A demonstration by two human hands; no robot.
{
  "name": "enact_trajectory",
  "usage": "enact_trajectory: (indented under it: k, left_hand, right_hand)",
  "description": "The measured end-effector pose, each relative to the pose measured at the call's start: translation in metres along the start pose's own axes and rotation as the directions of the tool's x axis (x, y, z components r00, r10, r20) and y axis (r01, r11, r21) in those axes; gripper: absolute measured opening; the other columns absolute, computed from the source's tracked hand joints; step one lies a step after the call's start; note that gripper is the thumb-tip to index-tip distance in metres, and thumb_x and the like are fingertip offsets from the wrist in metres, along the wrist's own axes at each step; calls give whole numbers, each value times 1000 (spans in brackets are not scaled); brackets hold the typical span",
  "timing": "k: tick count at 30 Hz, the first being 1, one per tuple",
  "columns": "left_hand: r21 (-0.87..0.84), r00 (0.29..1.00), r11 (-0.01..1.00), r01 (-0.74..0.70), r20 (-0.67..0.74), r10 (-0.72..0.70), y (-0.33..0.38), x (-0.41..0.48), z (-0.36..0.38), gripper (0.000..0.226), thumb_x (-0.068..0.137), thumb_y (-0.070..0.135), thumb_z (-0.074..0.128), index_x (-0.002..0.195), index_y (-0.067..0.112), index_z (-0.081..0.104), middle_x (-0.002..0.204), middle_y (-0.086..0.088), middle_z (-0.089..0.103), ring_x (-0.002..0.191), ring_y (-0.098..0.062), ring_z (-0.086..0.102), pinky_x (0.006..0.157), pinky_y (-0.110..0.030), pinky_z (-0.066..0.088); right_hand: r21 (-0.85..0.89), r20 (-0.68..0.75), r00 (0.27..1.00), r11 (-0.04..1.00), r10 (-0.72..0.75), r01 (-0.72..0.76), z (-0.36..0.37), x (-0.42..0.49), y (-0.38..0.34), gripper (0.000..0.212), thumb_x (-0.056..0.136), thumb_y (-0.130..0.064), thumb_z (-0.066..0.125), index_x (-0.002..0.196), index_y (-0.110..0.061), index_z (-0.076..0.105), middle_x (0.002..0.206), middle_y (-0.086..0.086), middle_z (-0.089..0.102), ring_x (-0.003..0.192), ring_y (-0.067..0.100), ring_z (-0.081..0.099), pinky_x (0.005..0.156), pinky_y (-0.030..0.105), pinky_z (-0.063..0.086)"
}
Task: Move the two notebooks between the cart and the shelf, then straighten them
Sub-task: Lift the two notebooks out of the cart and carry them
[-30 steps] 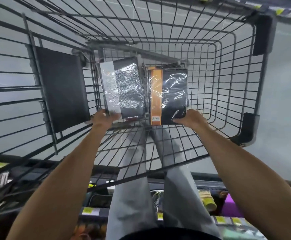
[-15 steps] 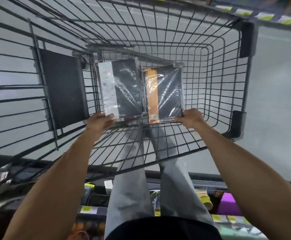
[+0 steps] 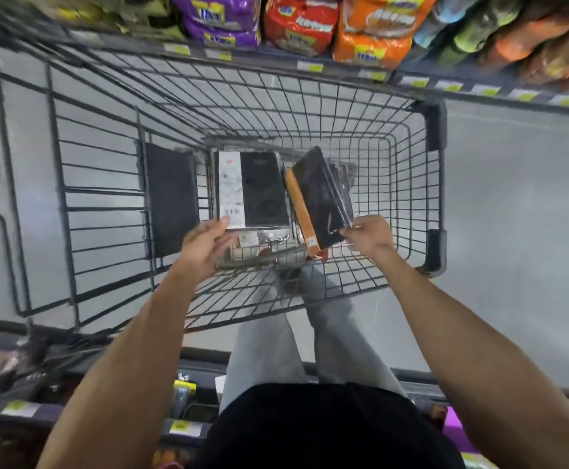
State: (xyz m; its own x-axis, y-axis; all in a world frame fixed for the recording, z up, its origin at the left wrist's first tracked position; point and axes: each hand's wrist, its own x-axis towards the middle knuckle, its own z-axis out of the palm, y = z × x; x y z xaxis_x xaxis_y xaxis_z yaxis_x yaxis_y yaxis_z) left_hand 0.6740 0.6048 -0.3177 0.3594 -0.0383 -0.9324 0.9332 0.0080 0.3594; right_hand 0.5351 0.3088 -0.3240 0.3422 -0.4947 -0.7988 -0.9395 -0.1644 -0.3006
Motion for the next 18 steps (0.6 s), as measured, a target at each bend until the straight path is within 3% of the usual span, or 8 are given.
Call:
enact_trajectory:
  k: [3, 6, 8, 12, 15, 18]
  left_hand:
    - [96, 998, 994, -55, 39, 52, 13, -13, 0, 36, 88, 13, 74, 118, 3, 57, 121, -12, 67, 98, -20, 74, 99, -34, 54]
    - [163, 996, 984, -67, 65, 57, 19, -30, -6, 18, 90, 11, 71, 102, 9, 57, 117, -10, 68, 92, -19, 75, 101, -35, 52]
    - [177, 996, 982, -65, 69, 54, 22, -40, -16, 15, 91, 9, 69, 100, 11, 57, 122, -12, 68, 98, -23, 73, 102, -37, 51]
    - [102, 983, 994, -37, 183, 18, 27, -58, -37, 36, 93, 1, 62, 127, 3, 50, 132, -19, 62, 116, -32, 65, 91, -33, 57]
    - [56, 955, 998, -8, 295, -9, 29, -71, -49, 26, 89, -2, 64, 111, 6, 53, 134, -23, 59, 117, -34, 63, 87, -33, 58]
    - [26, 931, 999, -22, 365, 11, 31, -85, -50, 20, 88, -7, 62, 101, 8, 56, 128, -22, 62, 114, -34, 65, 85, -32, 59]
  right_hand:
    - [-130, -32, 996, 989, -79, 74, -5, -14, -24, 25, 91, -30, 66, 90, -5, 71, 91, 6, 70, 87, 25, 69, 80, 33, 57]
    - [-183, -25, 992, 976, -124, 118, -9, -27, -41, 21, 93, -27, 58, 88, -9, 67, 88, 8, 66, 86, 28, 68, 70, 29, 52]
    - [-172, -51, 987, 975, -150, 140, -12, -37, -46, 18, 94, -22, 56, 91, -7, 65, 92, 11, 66, 83, 28, 68, 73, 32, 56]
    - [-49, -105, 985, 990, -134, 129, -17, -52, -39, 16, 95, -17, 55, 104, -5, 59, 101, 18, 69, 91, 35, 70, 83, 48, 59]
    - [21, -99, 989, 993, -111, 114, -16, -61, -19, 15, 95, -20, 56, 98, -6, 61, 96, 17, 71, 89, 34, 72, 81, 49, 59]
    - [259, -72, 995, 962, -70, 86, -24, -94, -20, 6, 95, -8, 59, 97, -5, 63, 98, 20, 72, 85, 36, 74, 81, 51, 59]
